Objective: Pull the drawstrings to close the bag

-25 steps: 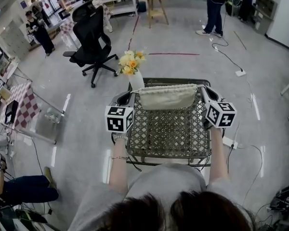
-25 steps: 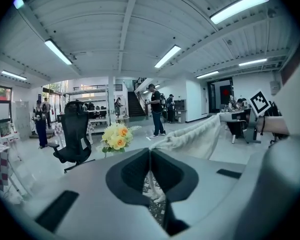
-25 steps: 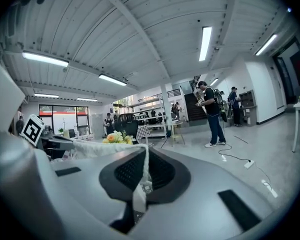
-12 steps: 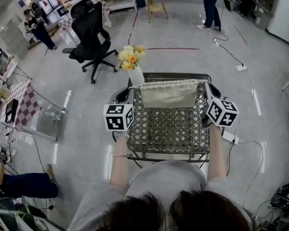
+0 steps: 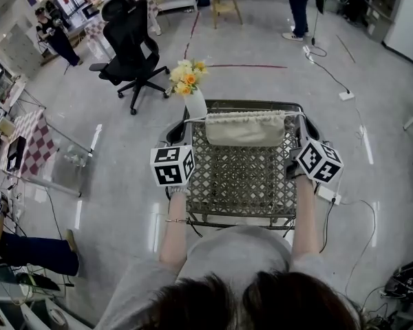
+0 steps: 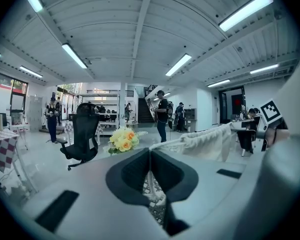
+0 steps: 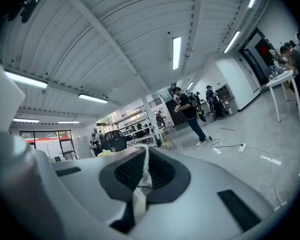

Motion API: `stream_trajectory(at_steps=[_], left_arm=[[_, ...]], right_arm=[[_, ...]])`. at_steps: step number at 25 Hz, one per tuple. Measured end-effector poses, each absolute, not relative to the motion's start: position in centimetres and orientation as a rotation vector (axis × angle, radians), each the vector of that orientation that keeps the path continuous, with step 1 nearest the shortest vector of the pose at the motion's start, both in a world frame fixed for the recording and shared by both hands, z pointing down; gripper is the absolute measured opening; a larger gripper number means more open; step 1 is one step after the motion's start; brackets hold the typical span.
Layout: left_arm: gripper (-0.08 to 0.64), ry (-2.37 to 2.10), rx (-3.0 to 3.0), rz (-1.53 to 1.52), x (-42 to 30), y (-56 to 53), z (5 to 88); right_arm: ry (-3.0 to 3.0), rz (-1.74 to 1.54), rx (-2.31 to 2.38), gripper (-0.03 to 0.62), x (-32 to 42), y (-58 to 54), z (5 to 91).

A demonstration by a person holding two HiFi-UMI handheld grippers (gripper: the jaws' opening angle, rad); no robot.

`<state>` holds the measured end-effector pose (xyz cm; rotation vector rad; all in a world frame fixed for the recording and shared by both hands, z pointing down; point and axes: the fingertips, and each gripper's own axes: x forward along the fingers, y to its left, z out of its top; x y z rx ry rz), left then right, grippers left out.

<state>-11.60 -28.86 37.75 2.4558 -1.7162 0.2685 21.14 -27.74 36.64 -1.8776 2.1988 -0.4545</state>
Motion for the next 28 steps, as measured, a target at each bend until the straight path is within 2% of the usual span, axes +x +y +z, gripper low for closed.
stream_trajectory(at_steps=[14,28], left_arm=[[0.031,-1.774,2.424,0.168,-12.4,-27.8,37.0],[0.031,-1.827,2.399,0.131,-13.1,-27.5,36.3]], right_arm=[[2.066,-0.570,-1.745,0.021,21.1,-27.7,37.0],[2.041,-0.549,-1.768,0.021,22.0,-27.6,36.5]])
